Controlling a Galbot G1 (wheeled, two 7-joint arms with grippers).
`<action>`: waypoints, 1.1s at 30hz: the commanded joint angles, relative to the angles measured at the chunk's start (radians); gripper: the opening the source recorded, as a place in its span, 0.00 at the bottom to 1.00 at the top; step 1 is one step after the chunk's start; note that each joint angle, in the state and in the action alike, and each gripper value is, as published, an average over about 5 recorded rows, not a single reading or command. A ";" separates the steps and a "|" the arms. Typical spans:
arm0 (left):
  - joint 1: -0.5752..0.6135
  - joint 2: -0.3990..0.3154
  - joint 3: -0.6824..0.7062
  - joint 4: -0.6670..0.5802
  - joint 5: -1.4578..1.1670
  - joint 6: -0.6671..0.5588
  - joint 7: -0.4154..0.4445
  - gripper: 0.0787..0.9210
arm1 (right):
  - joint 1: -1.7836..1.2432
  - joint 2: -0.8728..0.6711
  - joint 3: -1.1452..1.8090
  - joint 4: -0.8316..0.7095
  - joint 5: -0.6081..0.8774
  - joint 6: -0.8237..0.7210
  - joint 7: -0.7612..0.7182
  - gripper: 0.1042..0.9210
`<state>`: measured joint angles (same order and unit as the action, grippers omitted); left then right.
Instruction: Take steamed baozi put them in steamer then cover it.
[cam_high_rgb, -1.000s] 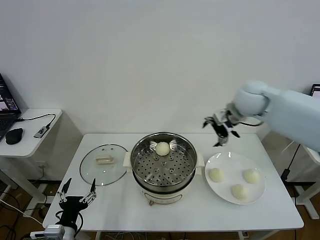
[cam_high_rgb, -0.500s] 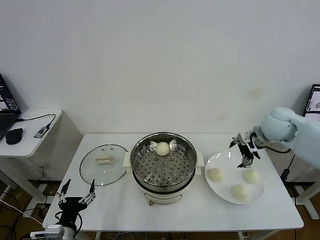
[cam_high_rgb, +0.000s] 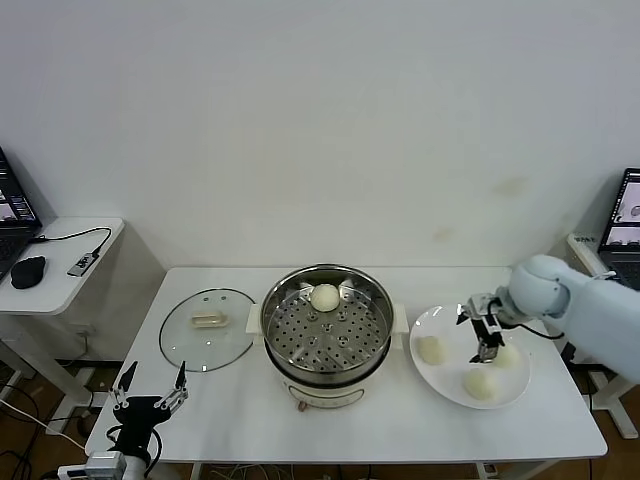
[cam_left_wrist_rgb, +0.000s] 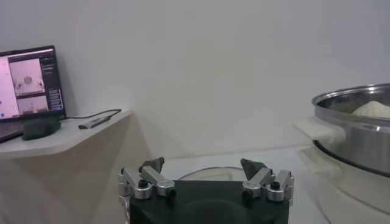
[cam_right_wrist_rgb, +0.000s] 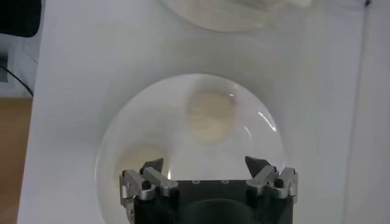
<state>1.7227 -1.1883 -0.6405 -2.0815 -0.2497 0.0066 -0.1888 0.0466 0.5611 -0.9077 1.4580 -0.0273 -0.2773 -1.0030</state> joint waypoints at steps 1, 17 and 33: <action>0.001 0.001 -0.003 0.001 0.000 0.000 0.001 0.88 | -0.107 0.091 0.073 -0.077 -0.030 0.008 0.017 0.88; -0.002 0.005 -0.008 0.009 -0.001 -0.002 0.001 0.88 | -0.119 0.169 0.086 -0.172 -0.064 0.008 0.028 0.87; 0.001 -0.001 -0.010 0.003 0.000 -0.002 0.001 0.88 | -0.131 0.166 0.112 -0.158 -0.089 -0.004 0.026 0.66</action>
<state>1.7226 -1.1880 -0.6499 -2.0765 -0.2503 0.0050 -0.1877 -0.0823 0.7270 -0.8048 1.2949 -0.1107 -0.2795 -0.9735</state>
